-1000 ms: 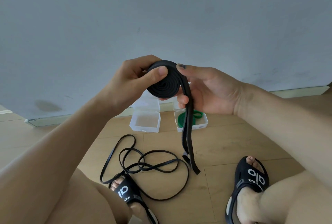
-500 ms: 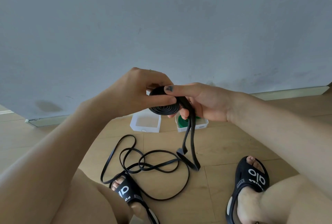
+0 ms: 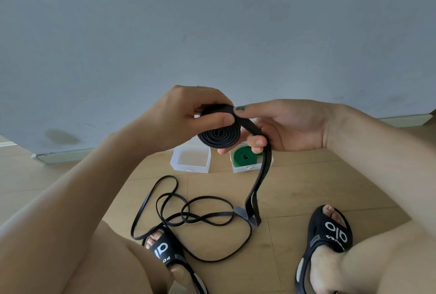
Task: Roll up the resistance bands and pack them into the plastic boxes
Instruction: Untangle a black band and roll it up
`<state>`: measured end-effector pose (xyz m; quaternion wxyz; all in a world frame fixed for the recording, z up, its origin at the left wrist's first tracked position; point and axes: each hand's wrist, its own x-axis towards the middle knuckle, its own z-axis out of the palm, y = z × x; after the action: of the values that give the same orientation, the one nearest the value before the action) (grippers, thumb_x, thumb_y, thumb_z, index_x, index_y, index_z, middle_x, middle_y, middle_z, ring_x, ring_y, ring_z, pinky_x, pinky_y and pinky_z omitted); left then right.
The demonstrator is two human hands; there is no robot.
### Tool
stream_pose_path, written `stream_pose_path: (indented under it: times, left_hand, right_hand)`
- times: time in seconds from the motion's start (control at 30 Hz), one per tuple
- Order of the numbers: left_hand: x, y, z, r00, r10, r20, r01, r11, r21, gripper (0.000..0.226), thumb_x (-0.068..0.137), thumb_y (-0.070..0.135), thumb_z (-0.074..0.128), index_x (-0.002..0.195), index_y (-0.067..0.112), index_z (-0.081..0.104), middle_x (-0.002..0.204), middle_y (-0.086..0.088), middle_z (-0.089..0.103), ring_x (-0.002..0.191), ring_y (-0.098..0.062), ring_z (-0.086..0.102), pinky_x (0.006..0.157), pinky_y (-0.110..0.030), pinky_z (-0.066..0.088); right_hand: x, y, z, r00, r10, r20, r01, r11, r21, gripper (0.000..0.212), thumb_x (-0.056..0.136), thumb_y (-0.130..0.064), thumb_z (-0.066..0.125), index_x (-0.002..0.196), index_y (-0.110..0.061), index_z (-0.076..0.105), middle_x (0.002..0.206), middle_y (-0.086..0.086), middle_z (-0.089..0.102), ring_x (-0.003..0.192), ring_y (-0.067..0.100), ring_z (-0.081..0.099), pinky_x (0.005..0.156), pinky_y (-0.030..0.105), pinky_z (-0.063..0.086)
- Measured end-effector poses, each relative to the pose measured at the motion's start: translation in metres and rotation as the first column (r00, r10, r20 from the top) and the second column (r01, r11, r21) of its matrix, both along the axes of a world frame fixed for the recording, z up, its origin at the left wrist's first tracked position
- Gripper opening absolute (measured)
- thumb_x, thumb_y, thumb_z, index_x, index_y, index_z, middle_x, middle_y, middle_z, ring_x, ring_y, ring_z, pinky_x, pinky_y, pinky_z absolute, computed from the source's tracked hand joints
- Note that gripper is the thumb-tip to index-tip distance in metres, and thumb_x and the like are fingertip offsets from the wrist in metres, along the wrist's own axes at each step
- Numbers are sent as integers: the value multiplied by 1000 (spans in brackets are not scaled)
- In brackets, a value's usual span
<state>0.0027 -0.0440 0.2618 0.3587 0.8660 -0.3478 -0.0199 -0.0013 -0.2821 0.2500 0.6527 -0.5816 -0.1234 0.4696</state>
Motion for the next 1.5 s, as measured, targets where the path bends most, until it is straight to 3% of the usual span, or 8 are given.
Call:
stream_pose_path:
  times: [0.23, 0.37, 0.53, 0.7, 0.83, 0.97, 1.2, 1.5]
  left_hand:
    - [0, 0, 3, 995, -29, -98, 25, 999, -42, 21, 90, 29, 71, 105, 15, 71, 92, 4, 73, 91, -19, 71, 81, -27, 57]
    - [-2, -9, -3, 984, -115, 136, 91, 981, 169, 33, 90, 45, 61, 91, 13, 68, 75, 6, 61, 71, -16, 59, 64, -34, 49]
    - [-2, -8, -6, 996, -94, 1, 94, 995, 43, 22, 91, 31, 66, 89, 9, 67, 74, 0, 60, 71, -20, 58, 62, -33, 48]
    - [-3, -6, -1, 987, -92, -129, 82, 993, -81, 10, 94, 19, 65, 98, 10, 69, 78, 1, 64, 72, -13, 57, 65, -21, 43]
    - [-1, -2, 1, 982, -68, -177, 60, 997, -52, 16, 91, 29, 68, 101, 17, 70, 87, 8, 70, 83, -14, 67, 74, -25, 52]
    - [-4, -11, -5, 998, -60, -3, 60, 991, 121, 32, 87, 46, 62, 95, 16, 71, 80, 2, 68, 78, -19, 67, 69, -38, 53]
    - [0, 2, 1, 986, 70, -149, -81, 995, -65, 13, 93, 31, 68, 100, 21, 72, 83, 10, 70, 79, -8, 64, 69, -15, 47]
    - [-3, -1, 1, 985, 46, -166, -37, 998, 58, 28, 79, 54, 65, 87, 28, 70, 79, 4, 68, 78, -17, 66, 74, -42, 56]
  right_hand:
    - [-2, 10, -5, 992, -100, 76, 103, 994, -42, 50, 91, -44, 68, 128, -10, 67, 109, 22, 70, 70, 14, 58, 91, 35, 49]
    - [-10, 21, -6, 969, -140, 204, 180, 965, -191, 45, 85, -55, 65, 98, -13, 75, 88, 10, 73, 63, 11, 59, 65, 22, 53]
    - [-12, 20, -5, 979, -78, 190, 122, 965, -233, 60, 84, -67, 56, 114, -18, 73, 96, 9, 77, 65, 13, 54, 72, 27, 50]
    - [-8, 13, -5, 999, -39, 10, 39, 999, 15, 66, 98, -52, 53, 148, -9, 48, 126, 32, 67, 60, 12, 51, 73, 28, 49]
    - [-10, 18, -7, 988, -132, 78, 138, 987, -80, 60, 90, -54, 62, 131, -10, 64, 108, 24, 73, 59, 10, 51, 68, 24, 49]
    - [-18, 30, -11, 968, -172, 184, 209, 955, -211, 59, 79, -63, 62, 103, -11, 74, 86, 14, 75, 59, 12, 57, 78, 32, 51]
    - [-10, 21, -11, 984, -176, -8, 176, 984, 40, 56, 98, -47, 59, 141, -12, 56, 115, 24, 69, 69, 20, 56, 87, 43, 46]
    - [-13, 28, -12, 967, -210, 146, 232, 961, -152, 52, 82, -57, 66, 108, -13, 76, 94, 10, 73, 80, 24, 56, 72, 28, 51]
